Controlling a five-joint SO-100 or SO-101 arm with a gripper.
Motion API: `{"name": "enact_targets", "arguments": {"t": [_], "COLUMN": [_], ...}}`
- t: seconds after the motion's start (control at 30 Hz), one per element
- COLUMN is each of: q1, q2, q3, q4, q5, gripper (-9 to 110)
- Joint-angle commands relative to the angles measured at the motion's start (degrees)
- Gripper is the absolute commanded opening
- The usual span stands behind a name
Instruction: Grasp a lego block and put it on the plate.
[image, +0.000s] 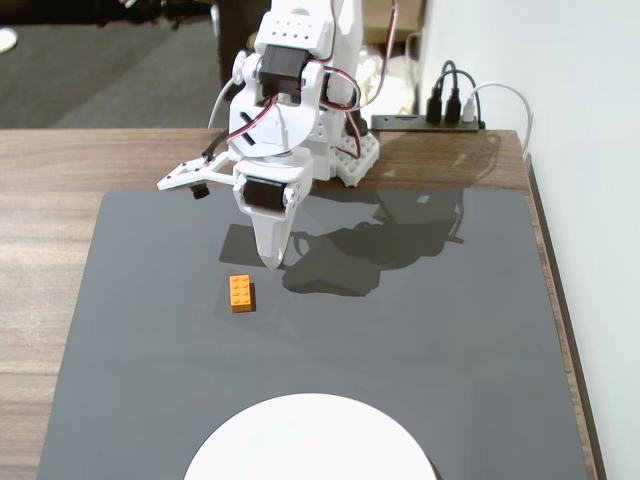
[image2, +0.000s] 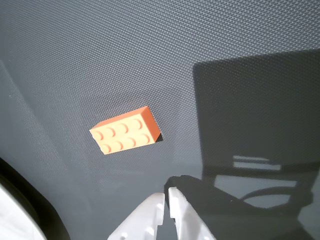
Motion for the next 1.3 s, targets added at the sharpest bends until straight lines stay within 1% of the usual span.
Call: {"name": "enact_targets", "arguments": {"t": [0.0,0.37,0.63,1.07,1.13,1.27], "q1": [0.1,1.8,4.6,4.4,4.3,4.1], "q2": [-0.1,-0.3,-2.5,-2.9,-3.0,-3.7], "q3": [-2.2,-3.9,-5.2,-4.8,-5.0,-5.7], "q4": [-0.5,1.0,-0.4,-1.7,-1.6,-1.1], "q5": [0.1,-1.3,-10.5,-12.4,-13.8,-21.1], "gripper": [1,1,1,1,1,1]}}
